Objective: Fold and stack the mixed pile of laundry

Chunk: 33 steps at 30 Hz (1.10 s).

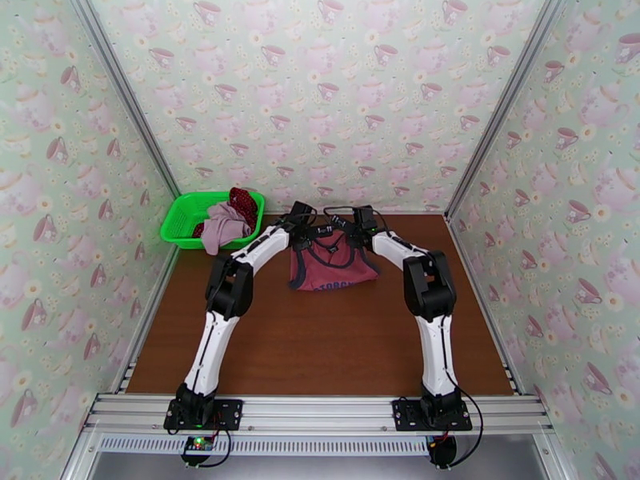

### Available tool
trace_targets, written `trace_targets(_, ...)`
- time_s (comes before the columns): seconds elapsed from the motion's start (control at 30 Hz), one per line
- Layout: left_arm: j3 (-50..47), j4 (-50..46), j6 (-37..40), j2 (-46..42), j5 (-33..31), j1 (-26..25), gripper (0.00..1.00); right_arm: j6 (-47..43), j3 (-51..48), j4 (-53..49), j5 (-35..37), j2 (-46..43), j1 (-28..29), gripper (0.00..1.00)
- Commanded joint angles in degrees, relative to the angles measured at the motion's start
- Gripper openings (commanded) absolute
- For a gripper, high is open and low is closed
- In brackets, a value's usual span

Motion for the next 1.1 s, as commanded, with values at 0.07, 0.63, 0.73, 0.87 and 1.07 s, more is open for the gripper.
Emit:
trace_targets(0.07, 1.9, 7.5, -0.6, 3.0, -9.6, 0.5, 0.61, 10.9, 0.4, 6.6, 0.1, -1.4, -1.4, 0.51)
trace_targets(0.63, -2.2, -6.4, -41.8, -19.1, -28.1, -4.9, 1.00, 46.5, -15.6, -17.8, -13.6, -26.5, -4.2, 0.47)
trace_targets(0.73, -8.4, -13.8, -53.1, -23.1, -21.1, -7.7, 1.00, 49.9, -23.5, -15.3, -18.0, -29.6, -4.0, 0.46)
trace_targets(0.87, -19.0, -12.7, -63.8, -26.3, -11.6, -11.9, 0.92, 54.3, -28.7, -14.5, -22.3, -29.9, -3.5, 0.41)
trace_targets(1.07, -20.3, -10.3, -74.0, -19.3, -7.1, -11.5, 0.63, 58.4, -27.6, -10.3, -25.5, -21.7, -2.3, 0.29)
